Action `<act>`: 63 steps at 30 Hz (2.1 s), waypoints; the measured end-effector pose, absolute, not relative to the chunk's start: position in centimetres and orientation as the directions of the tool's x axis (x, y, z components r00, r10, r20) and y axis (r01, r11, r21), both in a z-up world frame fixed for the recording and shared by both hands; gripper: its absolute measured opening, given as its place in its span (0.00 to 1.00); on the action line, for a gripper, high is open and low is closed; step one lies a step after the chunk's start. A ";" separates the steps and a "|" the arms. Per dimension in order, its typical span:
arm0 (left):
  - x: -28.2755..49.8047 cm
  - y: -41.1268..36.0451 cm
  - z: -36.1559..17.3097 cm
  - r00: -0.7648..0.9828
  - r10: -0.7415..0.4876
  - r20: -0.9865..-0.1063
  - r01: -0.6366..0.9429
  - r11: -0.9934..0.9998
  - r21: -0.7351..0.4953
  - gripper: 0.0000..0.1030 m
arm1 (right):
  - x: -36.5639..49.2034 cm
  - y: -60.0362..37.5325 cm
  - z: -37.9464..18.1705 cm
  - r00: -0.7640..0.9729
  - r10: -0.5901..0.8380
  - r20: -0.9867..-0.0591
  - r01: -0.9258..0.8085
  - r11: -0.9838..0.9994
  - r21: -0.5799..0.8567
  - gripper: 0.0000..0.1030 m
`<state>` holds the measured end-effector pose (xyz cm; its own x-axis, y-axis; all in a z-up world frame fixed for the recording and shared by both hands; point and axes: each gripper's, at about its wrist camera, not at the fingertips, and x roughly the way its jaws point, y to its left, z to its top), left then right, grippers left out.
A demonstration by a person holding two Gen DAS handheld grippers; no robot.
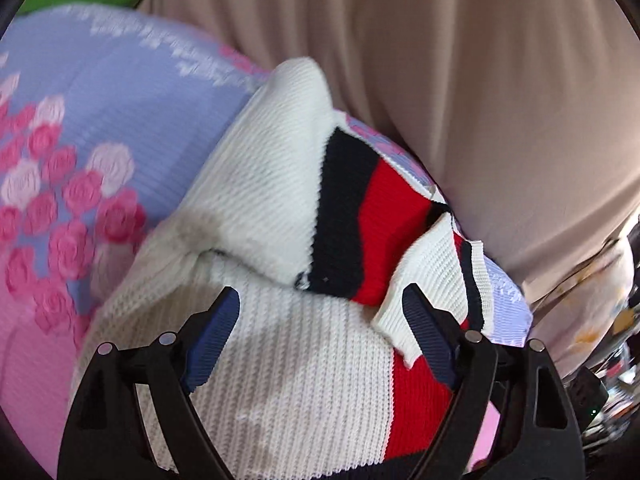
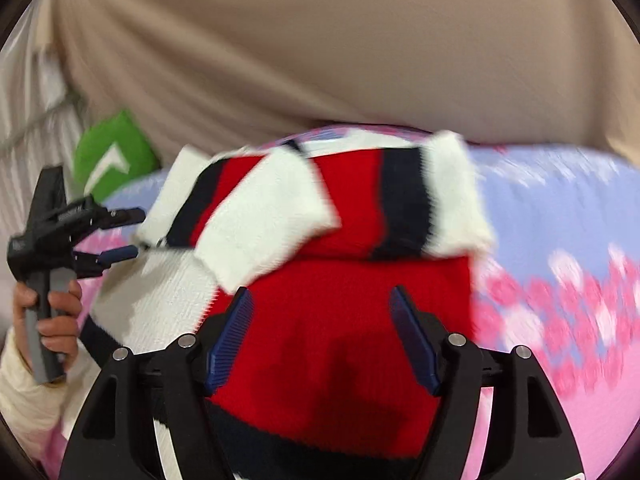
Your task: Fold small clothes
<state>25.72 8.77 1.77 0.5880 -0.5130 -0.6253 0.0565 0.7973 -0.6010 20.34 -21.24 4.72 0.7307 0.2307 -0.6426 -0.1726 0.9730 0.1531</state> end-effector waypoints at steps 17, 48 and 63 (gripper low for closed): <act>28.0 15.7 0.4 0.700 -0.351 -0.622 -0.147 0.782 -0.606 0.25 | 26.6 -26.0 10.2 0.825 0.257 -0.504 -0.090 0.939 0.331 0.03; 27.7 14.8 0.2 0.701 -0.215 -0.680 -0.167 0.878 -0.449 0.10 | 32.0 -30.5 1.1 0.678 0.214 -0.703 0.072 0.933 0.354 0.09; 26.5 14.2 0.6 0.742 -0.200 -0.640 -0.131 0.892 -0.432 0.12 | 28.3 -33.0 5.5 0.789 0.121 -0.602 0.161 0.905 0.393 0.22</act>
